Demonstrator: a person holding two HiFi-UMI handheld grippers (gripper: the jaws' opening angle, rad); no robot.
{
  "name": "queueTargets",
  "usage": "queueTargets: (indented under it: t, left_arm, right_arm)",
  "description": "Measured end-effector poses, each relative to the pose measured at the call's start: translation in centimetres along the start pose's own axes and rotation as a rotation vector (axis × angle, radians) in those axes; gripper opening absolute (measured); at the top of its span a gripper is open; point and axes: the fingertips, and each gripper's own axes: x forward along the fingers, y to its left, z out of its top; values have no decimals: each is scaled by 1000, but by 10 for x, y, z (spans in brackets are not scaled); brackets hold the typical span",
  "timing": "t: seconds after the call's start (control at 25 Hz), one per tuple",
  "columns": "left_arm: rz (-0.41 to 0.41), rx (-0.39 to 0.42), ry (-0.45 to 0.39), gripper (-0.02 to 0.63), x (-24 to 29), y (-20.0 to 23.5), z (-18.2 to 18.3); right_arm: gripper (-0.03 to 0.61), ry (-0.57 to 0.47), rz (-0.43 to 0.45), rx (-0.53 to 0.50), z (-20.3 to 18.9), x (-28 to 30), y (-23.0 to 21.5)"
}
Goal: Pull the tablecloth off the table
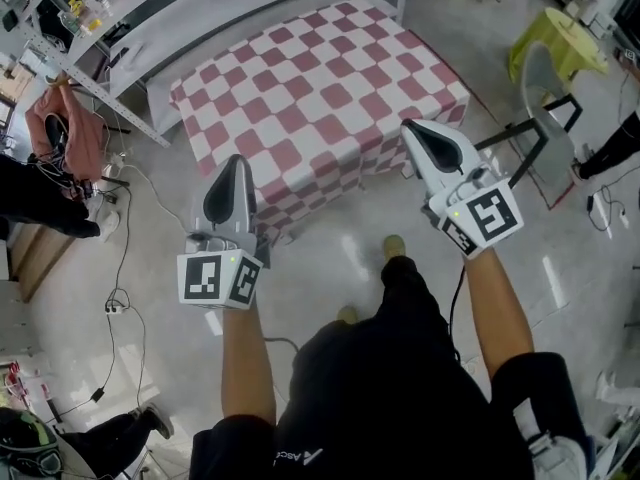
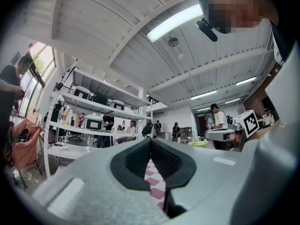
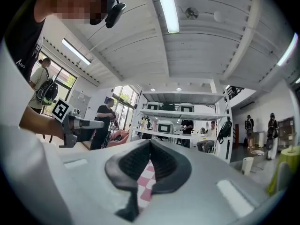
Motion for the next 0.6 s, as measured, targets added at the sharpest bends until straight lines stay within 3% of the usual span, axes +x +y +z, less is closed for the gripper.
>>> queueTargets:
  t: [0.4,0.6]
  left_arm:
    - [208,12,49,10,135,30,-28]
    - [318,20,120,9,194,38,-58]
  right_arm:
    - [0,29,134,15,-46,116,-139]
    - [0,81,188,55,-89,164,-205]
